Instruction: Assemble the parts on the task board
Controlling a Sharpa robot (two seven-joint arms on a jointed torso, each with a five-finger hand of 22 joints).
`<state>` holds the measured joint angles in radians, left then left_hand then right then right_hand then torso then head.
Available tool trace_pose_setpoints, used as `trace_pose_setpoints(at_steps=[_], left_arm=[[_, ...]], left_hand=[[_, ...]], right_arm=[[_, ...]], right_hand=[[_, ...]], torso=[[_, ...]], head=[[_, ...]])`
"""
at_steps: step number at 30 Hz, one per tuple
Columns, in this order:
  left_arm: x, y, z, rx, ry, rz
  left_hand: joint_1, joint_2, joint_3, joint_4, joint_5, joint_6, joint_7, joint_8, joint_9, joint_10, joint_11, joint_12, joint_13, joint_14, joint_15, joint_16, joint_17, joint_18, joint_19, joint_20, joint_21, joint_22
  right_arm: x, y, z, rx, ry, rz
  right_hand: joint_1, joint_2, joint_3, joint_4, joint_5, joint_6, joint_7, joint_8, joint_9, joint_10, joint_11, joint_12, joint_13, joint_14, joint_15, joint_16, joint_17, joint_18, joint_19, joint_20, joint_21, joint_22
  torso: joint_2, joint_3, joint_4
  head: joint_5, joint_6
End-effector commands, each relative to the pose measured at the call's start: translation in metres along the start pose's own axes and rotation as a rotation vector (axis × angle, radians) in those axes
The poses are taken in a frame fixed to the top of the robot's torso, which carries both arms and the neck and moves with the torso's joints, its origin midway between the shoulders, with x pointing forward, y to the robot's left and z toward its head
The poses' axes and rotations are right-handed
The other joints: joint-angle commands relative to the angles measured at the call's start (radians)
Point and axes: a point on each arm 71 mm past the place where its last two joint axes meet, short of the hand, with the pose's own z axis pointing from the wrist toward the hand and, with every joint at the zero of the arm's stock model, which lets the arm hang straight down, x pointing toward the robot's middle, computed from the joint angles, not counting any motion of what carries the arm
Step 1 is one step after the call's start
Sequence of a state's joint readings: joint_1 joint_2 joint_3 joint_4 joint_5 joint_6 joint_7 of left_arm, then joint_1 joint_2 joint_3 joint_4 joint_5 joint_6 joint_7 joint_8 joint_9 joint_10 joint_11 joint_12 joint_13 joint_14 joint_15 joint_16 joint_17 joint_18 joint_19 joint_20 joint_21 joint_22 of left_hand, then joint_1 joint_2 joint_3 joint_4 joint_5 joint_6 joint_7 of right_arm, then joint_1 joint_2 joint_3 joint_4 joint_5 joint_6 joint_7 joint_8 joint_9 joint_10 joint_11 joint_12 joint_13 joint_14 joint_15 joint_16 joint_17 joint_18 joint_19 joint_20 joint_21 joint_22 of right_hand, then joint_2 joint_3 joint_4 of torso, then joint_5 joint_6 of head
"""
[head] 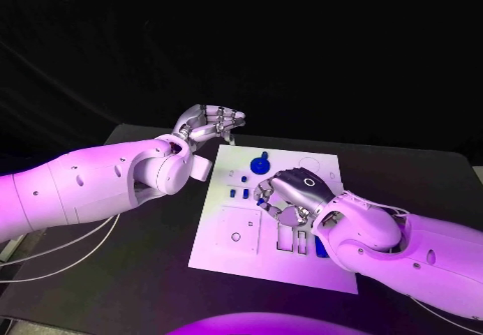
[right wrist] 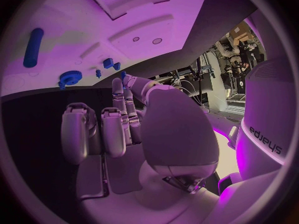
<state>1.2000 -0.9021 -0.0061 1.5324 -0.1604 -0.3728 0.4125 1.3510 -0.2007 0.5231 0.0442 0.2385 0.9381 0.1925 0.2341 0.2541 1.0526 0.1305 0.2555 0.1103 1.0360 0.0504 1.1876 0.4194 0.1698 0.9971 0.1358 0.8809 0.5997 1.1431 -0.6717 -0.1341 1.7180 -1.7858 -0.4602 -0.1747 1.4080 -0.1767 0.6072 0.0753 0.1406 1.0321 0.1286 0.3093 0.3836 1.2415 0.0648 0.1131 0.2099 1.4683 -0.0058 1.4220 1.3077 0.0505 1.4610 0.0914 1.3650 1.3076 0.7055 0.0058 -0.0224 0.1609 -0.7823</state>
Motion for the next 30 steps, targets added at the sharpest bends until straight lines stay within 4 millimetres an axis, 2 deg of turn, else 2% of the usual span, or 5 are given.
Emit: trace_pose_setpoints(at_steps=[1,15,22,26,30], left_arm=[[0.003,-0.001,0.001,0.009,0.007,-0.012],[0.005,-0.001,0.002,0.009,0.011,-0.014],[0.008,-0.001,0.003,0.008,0.018,-0.017],[0.008,0.000,0.003,0.008,0.019,-0.018],[0.009,0.000,0.003,0.008,0.020,-0.018]], left_hand=[[-0.001,-0.004,0.005,0.001,0.000,-0.001,0.002,-0.005,0.000,-0.006,-0.002,-0.002,-0.001,-0.005,0.002,-0.004,-0.001,0.014,-0.004,0.005,-0.006,-0.001],[-0.002,-0.004,0.005,0.001,0.000,-0.001,0.001,-0.004,0.000,-0.006,-0.002,-0.002,-0.001,-0.006,0.002,-0.004,-0.002,0.014,-0.005,0.006,-0.006,-0.001],[-0.003,-0.004,0.006,0.002,0.000,-0.001,0.001,-0.004,0.000,-0.006,-0.002,-0.002,-0.001,-0.006,0.002,-0.004,-0.002,0.014,-0.005,0.006,-0.006,-0.001],[-0.006,-0.004,0.005,0.003,-0.001,-0.001,0.001,-0.004,0.000,-0.006,-0.002,-0.001,-0.001,-0.007,0.003,-0.004,-0.002,0.014,-0.006,0.006,-0.007,-0.001],[-0.006,-0.004,0.005,0.003,-0.001,-0.001,0.001,-0.004,0.000,-0.006,-0.002,-0.001,-0.001,-0.007,0.003,-0.004,-0.002,0.014,-0.006,0.006,-0.007,-0.001]], right_arm=[[0.008,0.003,0.001,-0.017,0.016,0.012],[0.031,0.008,0.003,-0.015,0.069,0.034],[0.039,0.008,0.003,-0.011,0.098,0.038],[0.042,0.009,0.003,-0.011,0.105,0.041],[0.045,0.009,0.003,-0.009,0.112,0.042]], right_hand=[[-0.010,0.001,-0.001,-0.006,0.006,0.005,0.004,0.001,0.002,0.005,-0.002,-0.005,0.001,0.059,-0.008,-0.005,0.051,-0.012,0.037,-0.002,0.009,0.203],[-0.011,0.001,-0.001,-0.007,0.005,0.004,0.004,0.001,0.002,0.005,-0.002,-0.006,0.001,0.059,-0.008,-0.005,0.051,-0.013,0.039,-0.002,0.014,0.205],[-0.017,0.000,-0.003,-0.006,-0.001,0.003,0.004,0.001,0.004,0.005,-0.001,-0.008,0.002,0.059,-0.007,-0.005,0.050,-0.013,0.039,-0.001,0.015,0.206],[-0.018,0.000,-0.004,-0.006,-0.002,0.003,0.004,0.001,0.004,0.005,-0.001,-0.008,0.002,0.059,-0.007,-0.004,0.050,-0.014,0.039,-0.001,0.017,0.207],[-0.018,0.000,-0.004,-0.006,-0.003,0.003,0.004,0.001,0.004,0.005,-0.001,-0.008,0.002,0.059,-0.007,-0.005,0.050,-0.014,0.040,-0.001,0.018,0.207]], torso=[[0.001,-0.0011,0.0012],[0.002,-0.0011,0.0013],[0.002,-0.0026,0.0023],[0.002,-0.0007,0.0019],[0.002,-0.0003,0.0029]], head=[[0.007,-0.009],[0.022,-0.023],[0.020,-0.027],[0.023,-0.030],[0.024,-0.032]])
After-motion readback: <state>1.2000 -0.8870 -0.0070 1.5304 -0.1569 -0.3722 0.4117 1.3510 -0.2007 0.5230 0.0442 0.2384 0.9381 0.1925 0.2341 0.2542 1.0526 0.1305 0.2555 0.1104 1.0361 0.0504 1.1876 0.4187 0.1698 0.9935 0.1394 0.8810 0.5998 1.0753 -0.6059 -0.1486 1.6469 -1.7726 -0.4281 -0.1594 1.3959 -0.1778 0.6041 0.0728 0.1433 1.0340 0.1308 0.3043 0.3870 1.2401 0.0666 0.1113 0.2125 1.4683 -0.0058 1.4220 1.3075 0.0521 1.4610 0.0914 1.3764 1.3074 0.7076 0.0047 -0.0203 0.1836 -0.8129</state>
